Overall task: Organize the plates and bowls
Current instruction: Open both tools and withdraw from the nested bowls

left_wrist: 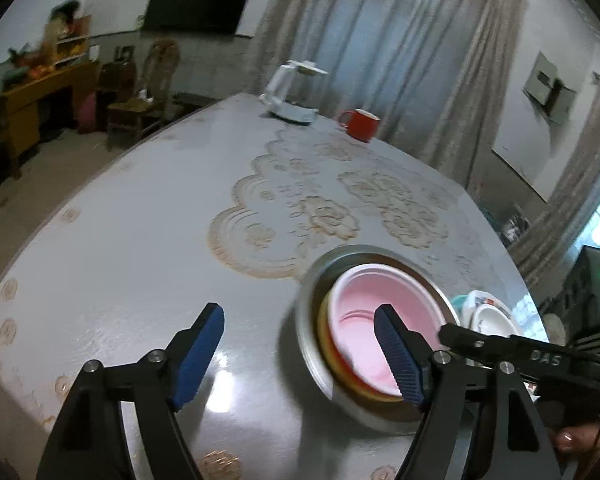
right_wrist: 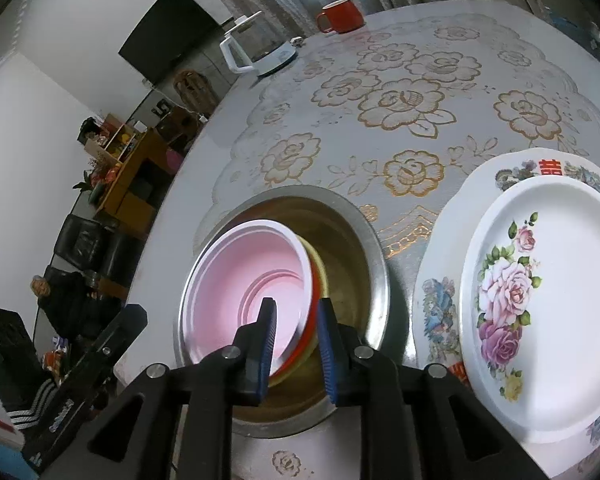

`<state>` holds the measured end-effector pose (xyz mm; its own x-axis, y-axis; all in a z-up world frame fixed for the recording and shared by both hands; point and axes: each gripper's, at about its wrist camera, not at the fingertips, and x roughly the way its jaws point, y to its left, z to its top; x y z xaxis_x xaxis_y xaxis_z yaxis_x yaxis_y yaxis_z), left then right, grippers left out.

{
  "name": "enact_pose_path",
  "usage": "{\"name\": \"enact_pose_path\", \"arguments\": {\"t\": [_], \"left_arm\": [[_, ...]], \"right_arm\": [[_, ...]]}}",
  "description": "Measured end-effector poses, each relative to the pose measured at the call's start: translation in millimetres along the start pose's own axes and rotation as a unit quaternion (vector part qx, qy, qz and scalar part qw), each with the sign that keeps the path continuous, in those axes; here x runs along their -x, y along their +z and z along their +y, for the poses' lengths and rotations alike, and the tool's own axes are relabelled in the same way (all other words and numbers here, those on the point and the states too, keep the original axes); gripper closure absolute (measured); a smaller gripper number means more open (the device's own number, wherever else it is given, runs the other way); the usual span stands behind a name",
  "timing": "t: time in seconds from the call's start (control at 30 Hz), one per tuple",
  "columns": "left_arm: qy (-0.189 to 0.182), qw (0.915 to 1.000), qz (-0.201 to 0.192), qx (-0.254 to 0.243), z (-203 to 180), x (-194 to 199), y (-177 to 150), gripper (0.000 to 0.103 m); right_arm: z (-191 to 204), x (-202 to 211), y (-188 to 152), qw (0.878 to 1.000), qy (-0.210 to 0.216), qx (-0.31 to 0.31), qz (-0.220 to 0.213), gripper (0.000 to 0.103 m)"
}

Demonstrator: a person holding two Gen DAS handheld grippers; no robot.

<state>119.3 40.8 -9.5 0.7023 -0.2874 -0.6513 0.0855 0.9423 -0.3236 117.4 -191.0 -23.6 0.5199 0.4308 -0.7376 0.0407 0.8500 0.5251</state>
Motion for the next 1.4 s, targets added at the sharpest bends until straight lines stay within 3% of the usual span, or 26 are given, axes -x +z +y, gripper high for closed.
{"name": "enact_pose_path", "arguments": {"t": [0.17,0.83,1.13,1.4], "left_arm": [[0.011,0.9998,0.014,0.004,11,-6,-8,0.027],[-0.029,0.9976,0.060,-0.020,-5,-36,-24,0.029],[-0.015,0.9988,0.045,0.010,13,-18,-18,0.025],[-0.008,0.9975,0.068,-0.017,6,-30,-25,0.025]], "right_arm": [[6,3,-2,1.000,-0.003,0.011,-0.005,0.082],[4,24,3,0.999,0.006,0.021,-0.034,0.079],[-12,34,15,0.998,-0.035,0.034,-0.048,0.076],[-20,21,33,0.993,-0.089,0.074,-0.022,0.075]]}}
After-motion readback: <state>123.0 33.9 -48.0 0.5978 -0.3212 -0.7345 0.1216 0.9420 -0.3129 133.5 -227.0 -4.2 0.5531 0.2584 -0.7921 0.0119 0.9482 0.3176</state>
